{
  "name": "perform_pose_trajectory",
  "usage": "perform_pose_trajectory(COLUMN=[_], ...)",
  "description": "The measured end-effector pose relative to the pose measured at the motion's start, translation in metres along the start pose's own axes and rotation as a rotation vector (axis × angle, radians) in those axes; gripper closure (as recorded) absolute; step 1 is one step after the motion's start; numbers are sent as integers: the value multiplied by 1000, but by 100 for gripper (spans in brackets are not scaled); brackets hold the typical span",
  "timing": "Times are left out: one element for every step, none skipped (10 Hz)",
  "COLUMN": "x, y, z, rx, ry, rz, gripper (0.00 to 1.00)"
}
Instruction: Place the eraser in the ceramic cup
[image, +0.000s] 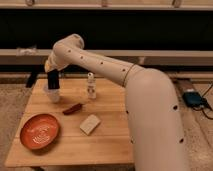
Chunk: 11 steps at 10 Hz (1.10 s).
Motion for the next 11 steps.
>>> perform_pose_trajectory(x=[0,2,3,4,6,12,16,21,26,29,32], y=[1,2,1,0,2,2,0,-5,-5,-2,1], z=[7,15,24,33,38,44,48,52,55,56,58], rx=[0,1,4,9,11,14,15,18,14,9,-1], ry=[-1,0,-2,-3,-2,3,6,11,16,21,25], rz=[-5,-10,-16,-20,-20,-21,-23,-26,-25,-22,-21], gripper=[100,100,100,100,100,100,100,100,100,98,91])
